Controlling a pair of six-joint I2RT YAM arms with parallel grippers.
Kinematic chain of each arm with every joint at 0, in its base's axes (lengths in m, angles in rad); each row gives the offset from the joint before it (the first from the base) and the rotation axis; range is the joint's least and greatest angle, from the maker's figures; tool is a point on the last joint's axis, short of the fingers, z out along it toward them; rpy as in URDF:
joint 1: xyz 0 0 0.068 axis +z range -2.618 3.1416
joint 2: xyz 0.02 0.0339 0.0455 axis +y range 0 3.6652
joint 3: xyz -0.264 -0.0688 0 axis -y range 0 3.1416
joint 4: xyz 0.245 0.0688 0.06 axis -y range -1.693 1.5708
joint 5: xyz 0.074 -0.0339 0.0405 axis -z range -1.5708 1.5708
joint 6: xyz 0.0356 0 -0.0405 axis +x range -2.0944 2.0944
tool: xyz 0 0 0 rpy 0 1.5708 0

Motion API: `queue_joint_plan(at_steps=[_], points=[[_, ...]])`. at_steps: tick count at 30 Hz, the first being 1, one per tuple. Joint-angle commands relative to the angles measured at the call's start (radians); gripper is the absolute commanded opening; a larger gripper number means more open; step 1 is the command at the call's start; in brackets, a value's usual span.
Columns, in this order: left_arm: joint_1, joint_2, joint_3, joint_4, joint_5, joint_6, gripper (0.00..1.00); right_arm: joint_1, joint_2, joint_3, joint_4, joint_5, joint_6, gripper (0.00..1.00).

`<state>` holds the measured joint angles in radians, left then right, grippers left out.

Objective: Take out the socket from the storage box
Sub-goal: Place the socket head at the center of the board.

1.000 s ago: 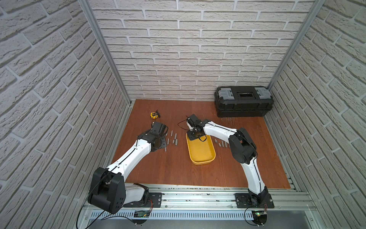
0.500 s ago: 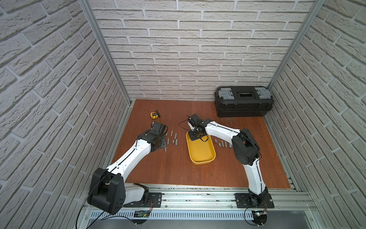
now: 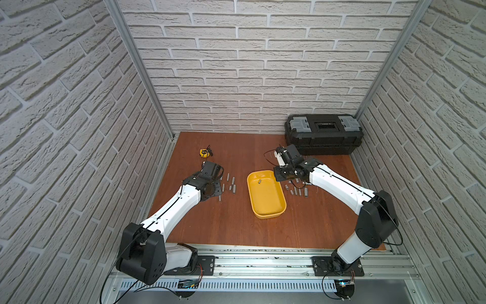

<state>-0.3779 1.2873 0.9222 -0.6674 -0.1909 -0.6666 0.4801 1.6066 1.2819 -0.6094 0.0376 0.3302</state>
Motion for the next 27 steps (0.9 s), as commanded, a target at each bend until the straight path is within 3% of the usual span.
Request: queue_joint_plan(at_steps=[1, 13, 27], points=[[-0.022, 0.035, 0.052, 0.013, 0.011, 0.015, 0.41, -0.053, -0.078, -0.105, -0.001, 0.015, 0.032, 0.16], [-0.188, 0.248, 0.27, 0.031, 0.014, 0.048, 0.42, -0.173, -0.217, -0.395, 0.013, 0.023, 0.082, 0.15], [-0.313, 0.431, 0.433, 0.012, 0.034, 0.084, 0.43, -0.218, -0.154, -0.474, 0.072, -0.013, 0.107, 0.15]])
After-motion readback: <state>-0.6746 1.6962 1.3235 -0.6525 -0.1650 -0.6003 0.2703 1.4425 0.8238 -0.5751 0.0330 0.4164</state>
